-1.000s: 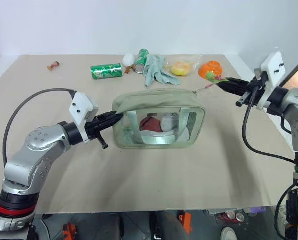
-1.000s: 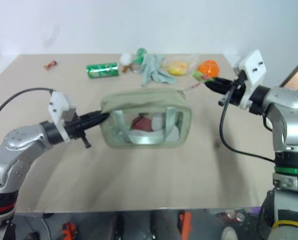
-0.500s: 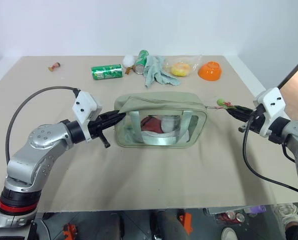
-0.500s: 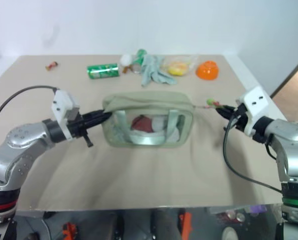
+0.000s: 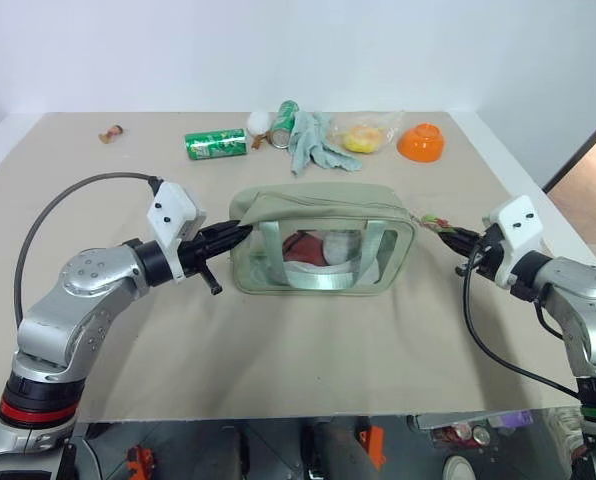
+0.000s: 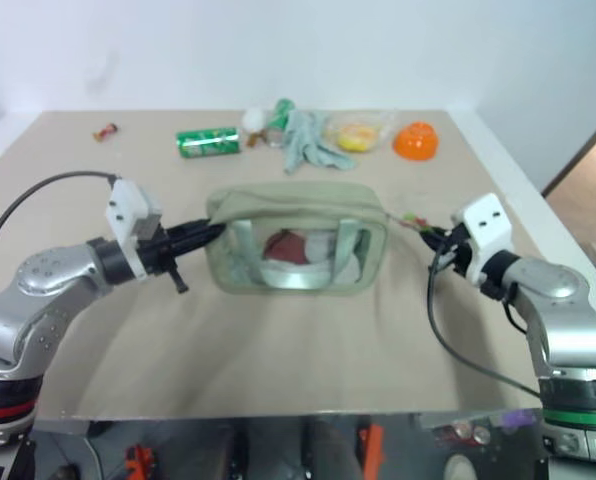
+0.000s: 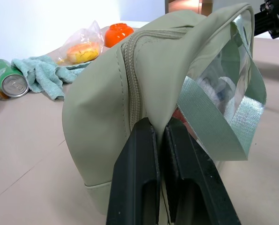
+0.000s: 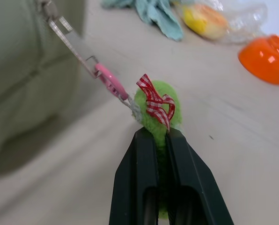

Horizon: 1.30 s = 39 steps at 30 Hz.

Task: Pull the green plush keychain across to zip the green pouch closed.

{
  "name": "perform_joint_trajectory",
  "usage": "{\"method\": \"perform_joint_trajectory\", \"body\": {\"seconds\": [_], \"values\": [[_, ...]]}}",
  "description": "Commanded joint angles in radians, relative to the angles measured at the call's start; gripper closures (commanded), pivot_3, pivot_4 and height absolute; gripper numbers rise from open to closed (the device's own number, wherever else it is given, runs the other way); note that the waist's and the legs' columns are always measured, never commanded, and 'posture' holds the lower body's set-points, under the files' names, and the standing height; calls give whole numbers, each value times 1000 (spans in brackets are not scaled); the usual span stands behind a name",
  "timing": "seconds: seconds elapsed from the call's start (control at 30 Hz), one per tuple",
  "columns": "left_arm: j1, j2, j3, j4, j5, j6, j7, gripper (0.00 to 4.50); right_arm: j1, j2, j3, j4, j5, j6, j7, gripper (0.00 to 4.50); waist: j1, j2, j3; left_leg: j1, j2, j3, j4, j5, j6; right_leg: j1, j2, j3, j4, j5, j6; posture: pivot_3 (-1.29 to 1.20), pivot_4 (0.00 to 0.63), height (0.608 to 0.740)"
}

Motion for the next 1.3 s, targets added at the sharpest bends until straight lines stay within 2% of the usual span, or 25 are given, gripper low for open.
{"method": "perform_joint_trajectory", "body": {"seconds": [0.03, 0.27, 0.47, 0.7, 1.03, 1.23, 1.27, 1.3], "values": [[4, -1, 16, -16, 17, -11, 12, 4500, 23, -25, -16, -4, -37, -29, -5, 4459, 0, 0, 0, 0, 0, 0, 0, 0, 0, 0, 0, 0, 0, 0, 0, 0, 150, 740], [-1, -14, 10, -15, 26, -13, 13, 4500, 58, 22, 55, -86, -49, -29, -3, 4459, 0, 0, 0, 0, 0, 0, 0, 1, 1, 0, 0, 1, 0, 1, 1, 0, 150, 740], [-2, -37, -18, -15, 42, -22, 6, 4500, -5, 104, 128, -118, -53, 1, -15, 4459, -1, 0, 0, 1, 0, 1, 0, 3, 2, 0, 0, 1, 0, 4, 2, 0, 150, 740], [-5, -44, -22, -13, 47, -21, 0, 4500, -14, 90, 122, -63, -66, -29, 9, 4459, 1, -1, 0, 0, -2, 2, 0, 4, 4, 0, -1, 2, -1, 6, 3, 0, 150, 740], [-7, -55, -21, 0, 60, -32, -9, 4500, 30, 84, 147, 39, -123, -170, 32, 4459, 1, -1, -1, 0, -3, 2, 0, 5, 5, 0, -1, 2, -1, 6, 3, 0, 150, 740], [-15, -66, -4, 6, 42, -24, -16, 4500, -25, 107, 96, 23, -55, -134, 31, 4459, 0, -1, 0, 1, -3, 3, 0, 6, 6, 0, -1, 3, -1, 8, 4, 0, 150, 740], [-15, -68, 6, 6, 29, -22, -20, 4134, -35, 110, 82, 18, -33, -122, 37, 4491, 0, -1, 0, 1, -3, 3, 0, 6, 6, 0, -1, 3, -1, 9, 4, 0, 150, 740], [-14, -66, 11, 6, 19, -21, -27, 3675, -44, 111, 71, 15, -16, -114, 40, 4157, 0, -1, 0, 1, -3, 3, 0, 7, 6, 0, -1, 3, -1, 9, 4, 0, 150, 740]]}}
